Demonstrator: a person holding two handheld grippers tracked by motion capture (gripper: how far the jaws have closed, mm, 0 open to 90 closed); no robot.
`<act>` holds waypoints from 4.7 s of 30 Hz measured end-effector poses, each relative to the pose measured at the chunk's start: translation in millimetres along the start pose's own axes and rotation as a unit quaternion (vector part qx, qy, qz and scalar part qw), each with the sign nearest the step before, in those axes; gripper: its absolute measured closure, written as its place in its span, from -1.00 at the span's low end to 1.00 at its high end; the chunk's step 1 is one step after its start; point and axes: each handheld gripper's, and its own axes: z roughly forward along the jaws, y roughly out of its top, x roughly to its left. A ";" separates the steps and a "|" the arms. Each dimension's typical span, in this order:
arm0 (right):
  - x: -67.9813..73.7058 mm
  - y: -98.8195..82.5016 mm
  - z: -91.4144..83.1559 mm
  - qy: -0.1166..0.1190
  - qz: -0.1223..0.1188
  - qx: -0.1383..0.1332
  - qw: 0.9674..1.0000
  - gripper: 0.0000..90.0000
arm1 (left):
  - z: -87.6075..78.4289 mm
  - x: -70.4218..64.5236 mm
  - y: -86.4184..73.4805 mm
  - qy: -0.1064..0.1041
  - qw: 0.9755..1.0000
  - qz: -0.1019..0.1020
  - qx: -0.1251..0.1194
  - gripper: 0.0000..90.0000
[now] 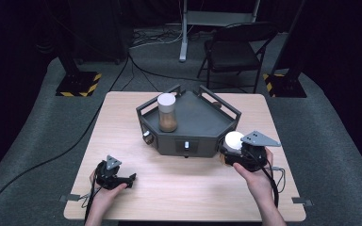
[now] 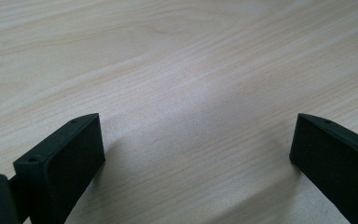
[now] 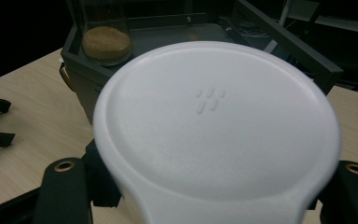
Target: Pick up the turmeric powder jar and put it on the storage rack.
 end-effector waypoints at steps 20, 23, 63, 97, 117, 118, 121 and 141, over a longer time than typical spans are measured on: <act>2.6 36.2 16.1 -0.013 -0.014 0.003 1.000 -0.35 | 0.3 0.0 0.1 -0.001 1.000 0.000 -0.001 -0.94; 2.2 40.6 19.1 -0.015 -0.012 0.004 1.000 -0.35 | 0.3 0.0 0.1 -0.001 1.000 0.000 -0.001 -0.94; -6.3 84.1 89.0 -0.012 0.002 0.000 1.000 -0.35 | 1.0 0.3 1.0 -0.005 1.000 0.004 0.000 -0.94; -12.4 91.4 121.5 0.002 0.020 0.032 0.999 -0.35 | 2.2 0.7 2.2 -0.007 1.000 0.007 0.000 -0.94; -10.5 97.8 106.0 0.000 0.037 0.026 0.999 -0.78 | 2.3 0.7 2.3 -0.008 1.000 0.008 0.000 -0.94; -10.5 97.0 103.6 0.000 0.036 0.023 0.999 -0.80 | 2.3 0.7 2.3 -0.008 1.000 0.008 0.000 -0.94; -11.2 95.1 96.0 0.001 0.037 0.019 0.999 -0.83 | 2.3 0.7 2.3 -0.008 1.000 0.008 0.000 -0.94; -19.6 61.2 54.8 -0.019 0.021 0.006 1.000 -0.85 | 2.4 -0.3 2.4 -0.006 1.000 0.006 0.000 -0.95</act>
